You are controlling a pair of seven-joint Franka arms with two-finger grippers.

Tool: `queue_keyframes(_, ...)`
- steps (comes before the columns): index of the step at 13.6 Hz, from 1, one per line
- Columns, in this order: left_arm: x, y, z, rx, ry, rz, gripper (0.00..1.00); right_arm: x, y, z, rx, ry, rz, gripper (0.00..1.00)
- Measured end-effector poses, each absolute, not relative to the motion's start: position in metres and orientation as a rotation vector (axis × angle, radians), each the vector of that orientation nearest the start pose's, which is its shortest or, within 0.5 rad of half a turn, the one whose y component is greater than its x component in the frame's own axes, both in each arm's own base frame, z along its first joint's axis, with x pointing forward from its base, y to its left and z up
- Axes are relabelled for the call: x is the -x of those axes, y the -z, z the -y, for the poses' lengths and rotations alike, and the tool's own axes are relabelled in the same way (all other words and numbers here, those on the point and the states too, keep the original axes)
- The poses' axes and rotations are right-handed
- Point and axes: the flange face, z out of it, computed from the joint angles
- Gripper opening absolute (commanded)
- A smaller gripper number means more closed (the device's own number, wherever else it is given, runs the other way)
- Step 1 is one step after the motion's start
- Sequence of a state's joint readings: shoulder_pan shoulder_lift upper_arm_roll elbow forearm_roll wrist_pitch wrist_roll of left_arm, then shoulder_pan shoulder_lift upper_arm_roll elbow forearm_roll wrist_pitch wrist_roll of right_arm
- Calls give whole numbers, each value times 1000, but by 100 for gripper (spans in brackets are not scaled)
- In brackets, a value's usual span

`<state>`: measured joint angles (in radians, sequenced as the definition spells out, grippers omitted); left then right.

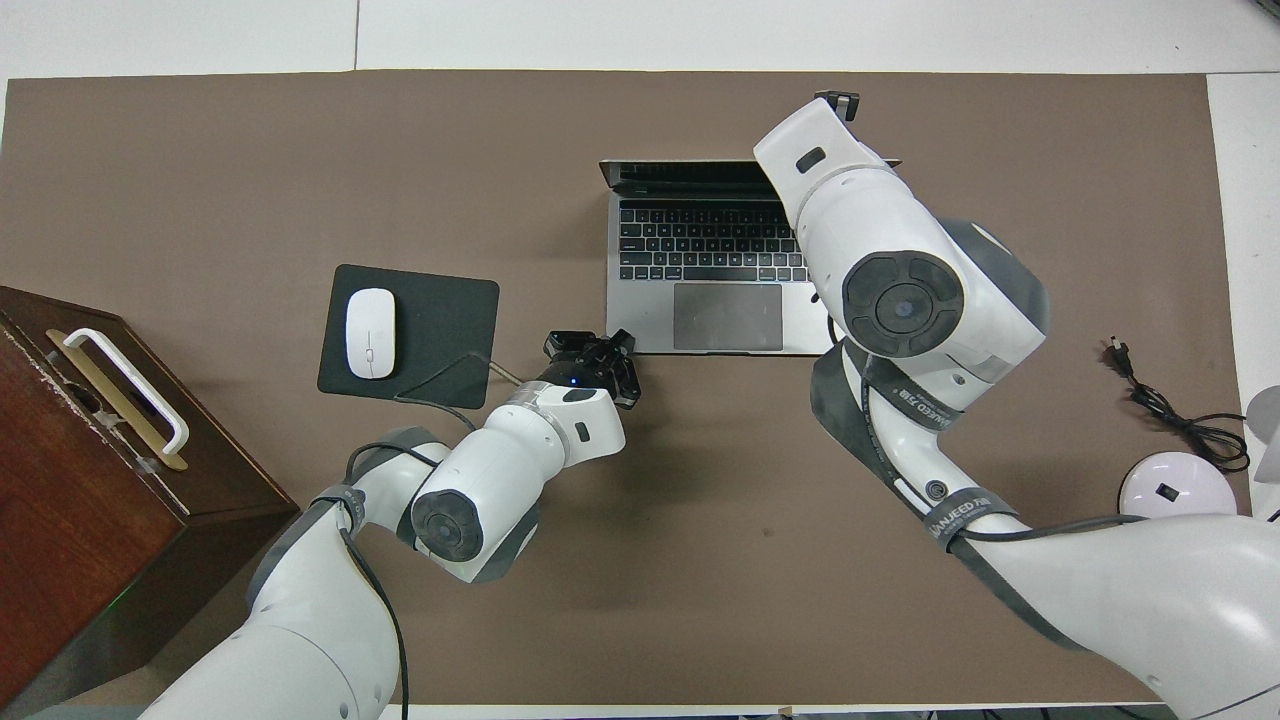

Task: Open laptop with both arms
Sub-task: 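Swing the lid up and away from the robot with the right gripper, then push the lid farther open with the right gripper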

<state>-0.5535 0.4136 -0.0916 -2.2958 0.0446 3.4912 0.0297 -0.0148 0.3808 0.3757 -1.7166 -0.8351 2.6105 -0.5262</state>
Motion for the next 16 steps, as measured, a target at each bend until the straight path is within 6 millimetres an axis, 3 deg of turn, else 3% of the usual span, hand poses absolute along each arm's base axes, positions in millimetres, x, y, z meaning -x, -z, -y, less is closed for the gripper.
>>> queue_keyframes(4,-458,-262,349,2978,1234,-1087,0,-669,-434,-216,-1917,-648,-1669,60)
queue_keyframes(16,-458,-262,349,2977,1234,-1087,0,-696,-423,-214,-1938,-673,-1658,60)
